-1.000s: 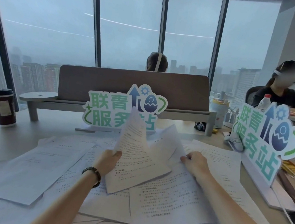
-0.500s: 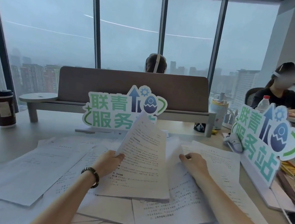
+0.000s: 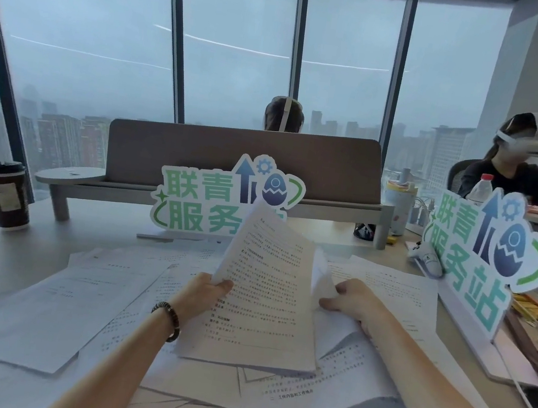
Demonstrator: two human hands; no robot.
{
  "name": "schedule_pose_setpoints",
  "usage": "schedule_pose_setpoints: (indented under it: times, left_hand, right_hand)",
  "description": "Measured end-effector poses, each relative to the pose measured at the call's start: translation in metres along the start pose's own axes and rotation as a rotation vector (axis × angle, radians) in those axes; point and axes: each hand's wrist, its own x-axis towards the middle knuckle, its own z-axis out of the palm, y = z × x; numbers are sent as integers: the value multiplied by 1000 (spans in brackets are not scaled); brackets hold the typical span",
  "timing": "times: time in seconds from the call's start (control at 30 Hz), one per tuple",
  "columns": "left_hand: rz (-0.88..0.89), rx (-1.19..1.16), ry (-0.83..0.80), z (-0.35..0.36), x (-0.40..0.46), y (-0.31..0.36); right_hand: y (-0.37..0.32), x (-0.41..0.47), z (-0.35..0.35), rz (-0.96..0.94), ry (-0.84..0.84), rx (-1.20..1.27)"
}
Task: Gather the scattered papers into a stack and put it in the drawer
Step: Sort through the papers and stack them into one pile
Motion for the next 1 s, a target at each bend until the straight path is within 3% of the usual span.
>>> schedule_pose_setpoints:
  times: [0.17, 0.27, 0.43, 0.7, 0.9, 1.0]
  left_hand:
    - [-34, -285, 44, -8, 0, -2]
    - [-72, -316, 51, -10, 1, -4]
    - [-169, -166, 30, -9, 3, -6]
    - [-146, -67, 36, -7, 0, -2]
    - [-120, -8, 50, -5, -3, 1]
    - [-113, -4, 55, -5, -6, 5]
  right_hand:
    - [3, 1, -11, 31, 221, 46]
    - [4, 3, -12, 42, 280, 81]
    - [5, 6, -9, 47, 135, 14]
    - [-16, -9, -28, -41, 67, 437]
    - [-53, -19, -46, -182, -10, 348]
    - [-71, -23, -52, -251, -80, 448]
